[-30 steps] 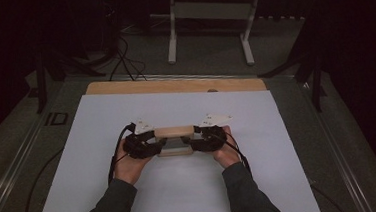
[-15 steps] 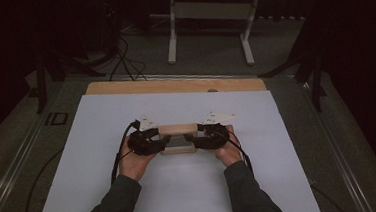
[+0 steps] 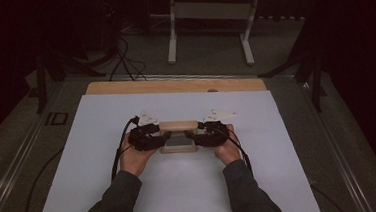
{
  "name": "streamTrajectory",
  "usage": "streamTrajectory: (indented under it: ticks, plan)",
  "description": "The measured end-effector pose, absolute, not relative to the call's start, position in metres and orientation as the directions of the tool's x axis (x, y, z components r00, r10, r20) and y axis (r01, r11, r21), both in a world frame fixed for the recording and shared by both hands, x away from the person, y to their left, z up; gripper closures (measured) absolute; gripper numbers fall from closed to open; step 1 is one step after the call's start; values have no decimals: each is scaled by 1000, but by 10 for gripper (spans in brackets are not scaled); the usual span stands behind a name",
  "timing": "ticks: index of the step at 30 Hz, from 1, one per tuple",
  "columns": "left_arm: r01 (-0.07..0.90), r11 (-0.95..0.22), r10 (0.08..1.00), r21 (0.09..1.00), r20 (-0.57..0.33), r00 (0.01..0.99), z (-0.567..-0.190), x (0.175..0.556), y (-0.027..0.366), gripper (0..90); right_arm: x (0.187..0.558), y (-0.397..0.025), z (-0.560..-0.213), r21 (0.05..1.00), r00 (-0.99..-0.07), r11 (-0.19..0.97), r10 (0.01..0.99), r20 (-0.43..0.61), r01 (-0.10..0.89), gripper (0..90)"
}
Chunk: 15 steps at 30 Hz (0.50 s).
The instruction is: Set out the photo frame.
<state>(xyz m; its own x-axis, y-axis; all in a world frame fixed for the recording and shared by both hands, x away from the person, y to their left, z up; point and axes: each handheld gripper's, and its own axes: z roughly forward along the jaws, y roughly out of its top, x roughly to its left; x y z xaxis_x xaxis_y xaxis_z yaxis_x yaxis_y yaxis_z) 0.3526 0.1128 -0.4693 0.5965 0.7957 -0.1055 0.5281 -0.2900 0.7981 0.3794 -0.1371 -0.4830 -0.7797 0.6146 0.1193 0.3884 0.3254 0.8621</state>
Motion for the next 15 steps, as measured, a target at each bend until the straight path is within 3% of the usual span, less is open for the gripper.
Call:
streamTrajectory:
  ticks: [15]
  plan:
    - [546, -264, 804, 795, -132, 580, -471, 359, 114, 481, 382, -143, -480, 858, -759, 317, 640, 122, 405, 439]
